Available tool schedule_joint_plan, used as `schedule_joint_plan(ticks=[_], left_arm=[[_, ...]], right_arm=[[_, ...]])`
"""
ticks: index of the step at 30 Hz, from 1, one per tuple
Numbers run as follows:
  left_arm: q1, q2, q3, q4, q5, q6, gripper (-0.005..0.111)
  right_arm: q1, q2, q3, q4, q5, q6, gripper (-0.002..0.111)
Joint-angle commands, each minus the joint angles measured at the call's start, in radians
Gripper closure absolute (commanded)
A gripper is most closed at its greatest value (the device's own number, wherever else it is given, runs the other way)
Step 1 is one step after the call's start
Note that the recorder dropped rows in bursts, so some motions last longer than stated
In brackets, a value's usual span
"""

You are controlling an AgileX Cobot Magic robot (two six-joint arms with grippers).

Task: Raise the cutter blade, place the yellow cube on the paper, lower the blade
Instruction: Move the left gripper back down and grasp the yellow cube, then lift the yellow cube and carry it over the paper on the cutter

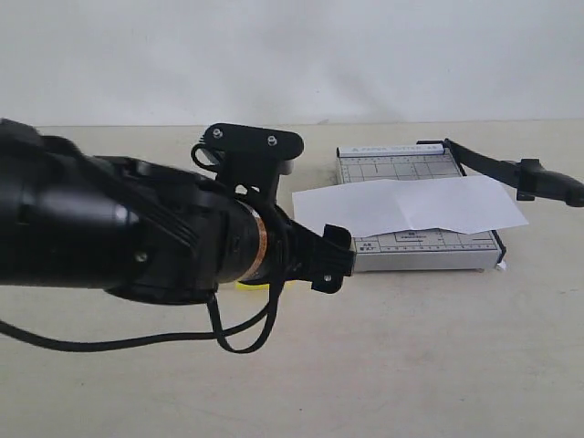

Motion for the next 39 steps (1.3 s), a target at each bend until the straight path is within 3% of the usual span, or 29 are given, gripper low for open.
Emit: schedule_joint_plan(ticks=[1,9,16,23,25,26,30,31,36,38,39], left_arm=[[-0.002,0.094,-0.045,0.138,0.052,-0.148,-0.003],[-0.002,0.199,-0.133,0.248,0.211,-0.237,-0.003],[0.018,0.26,-0.144,0.292,0.207,-0.354,-0.003],[0.02,0.298,-0.146,0.316,0.247,-0.37,0.001],[0.024,0.298,-0.146,0.316,0.253,-0.37,0.02],[0.035,0.298,-0.146,0.316,0.226,-0.37,0.04],[0.067,0.295,-0.146,0.312,0.156,-0.37,0.096],[0.067,0.292,-0.146,0.306,0.16,-0.354,0.102],[0.065,0.18,-0.146,0.207,0.299,-0.187,0.102],[0.065,0.079,-0.146,0.205,0.245,-0.184,0.102],[0.064,0.025,-0.146,0.203,0.149,-0.216,0.102]], right_arm=[[-0.001,-0.003,0.003,0.014,0.019,-0.011,0.107],[-0.001,-0.003,0.003,0.013,0.047,-0.02,0.107],[-0.001,-0.003,0.003,0.016,0.061,-0.036,0.107],[-0.001,-0.003,0.003,0.017,0.069,-0.038,0.107],[-0.001,-0.003,0.003,0.017,0.069,-0.038,0.107],[-0.001,-0.003,0.003,0.017,0.069,-0.038,0.107],[-0.001,-0.003,0.003,0.022,0.089,-0.038,0.107],[-0.001,-0.003,0.003,0.022,0.091,-0.038,0.107],[-0.001,-0.003,0.003,0.024,0.089,-0.038,0.107],[-0.001,-0.003,0.003,0.024,0.08,-0.04,0.107],[-0.001,-0.003,0.003,0.024,0.073,-0.044,0.107]])
